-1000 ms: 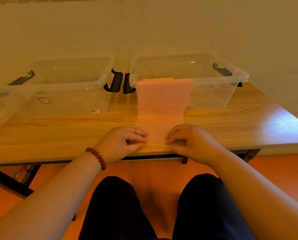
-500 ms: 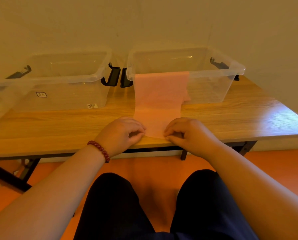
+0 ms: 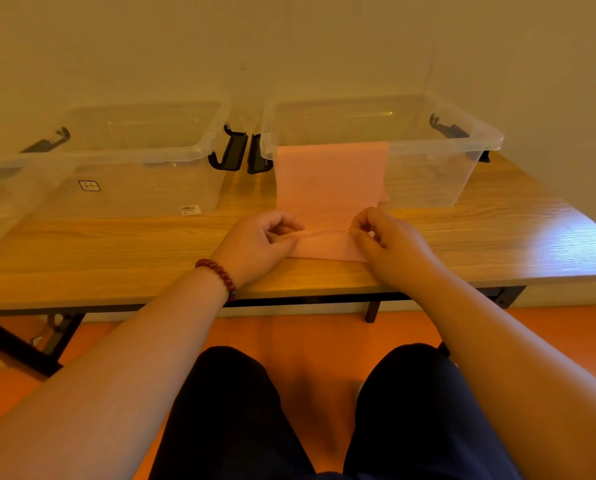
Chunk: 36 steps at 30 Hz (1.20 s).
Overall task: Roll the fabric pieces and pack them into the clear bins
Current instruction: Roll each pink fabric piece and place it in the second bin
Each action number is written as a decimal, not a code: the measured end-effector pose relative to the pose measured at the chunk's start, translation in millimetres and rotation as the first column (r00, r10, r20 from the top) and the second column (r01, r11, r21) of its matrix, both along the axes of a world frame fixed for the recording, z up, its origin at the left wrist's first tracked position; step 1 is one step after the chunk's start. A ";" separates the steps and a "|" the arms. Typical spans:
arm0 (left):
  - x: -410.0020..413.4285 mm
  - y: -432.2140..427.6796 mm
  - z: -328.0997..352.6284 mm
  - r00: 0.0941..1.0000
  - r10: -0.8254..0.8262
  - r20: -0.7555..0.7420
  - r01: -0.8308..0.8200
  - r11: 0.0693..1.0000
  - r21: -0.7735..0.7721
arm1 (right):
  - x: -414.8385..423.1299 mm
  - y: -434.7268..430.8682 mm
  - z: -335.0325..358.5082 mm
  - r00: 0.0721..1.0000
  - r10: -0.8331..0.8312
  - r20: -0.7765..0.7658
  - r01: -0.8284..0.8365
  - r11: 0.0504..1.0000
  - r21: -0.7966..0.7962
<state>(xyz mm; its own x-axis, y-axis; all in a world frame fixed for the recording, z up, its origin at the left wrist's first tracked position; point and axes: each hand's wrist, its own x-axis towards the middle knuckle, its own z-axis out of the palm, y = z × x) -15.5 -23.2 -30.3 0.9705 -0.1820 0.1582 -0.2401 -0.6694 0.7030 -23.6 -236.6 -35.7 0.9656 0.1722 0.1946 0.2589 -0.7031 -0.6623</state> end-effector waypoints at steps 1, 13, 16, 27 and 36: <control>1.6 -0.1 -0.2 1.000 0.012 -0.011 -0.012 0.999 -0.053 | 2.4 -0.1 0.4 1.000 -0.014 -0.022 0.015 0.999 0.039; -0.8 4.6 -7.9 0.995 0.097 -0.005 -0.094 0.954 -0.284 | -1.8 -9.2 -0.8 0.986 -0.090 -0.138 0.135 0.924 0.357; -4.2 5.3 -7.8 0.993 0.119 0.012 -0.108 0.940 -0.324 | -4.9 -7.7 1.2 0.987 -0.099 -0.128 0.143 0.906 0.399; -6.1 9.8 -8.6 0.990 0.138 -0.029 -0.137 0.899 -0.415 | -7.0 -12.1 5.6 0.980 -0.116 -0.161 0.182 0.851 0.493; -8.9 10.2 -7.6 0.993 0.121 -0.005 -0.118 0.961 -0.249 | -11.7 -14.6 6.4 0.976 -0.099 -0.196 0.180 0.871 0.456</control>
<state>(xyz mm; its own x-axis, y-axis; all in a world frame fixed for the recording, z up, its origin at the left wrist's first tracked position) -24.4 -13.0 -37.9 0.9808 -0.0185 0.1941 -0.1774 -0.4980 0.8489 -35.3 -251.2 -29.2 0.9976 -0.0390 0.0580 0.0425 -0.3199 -0.9465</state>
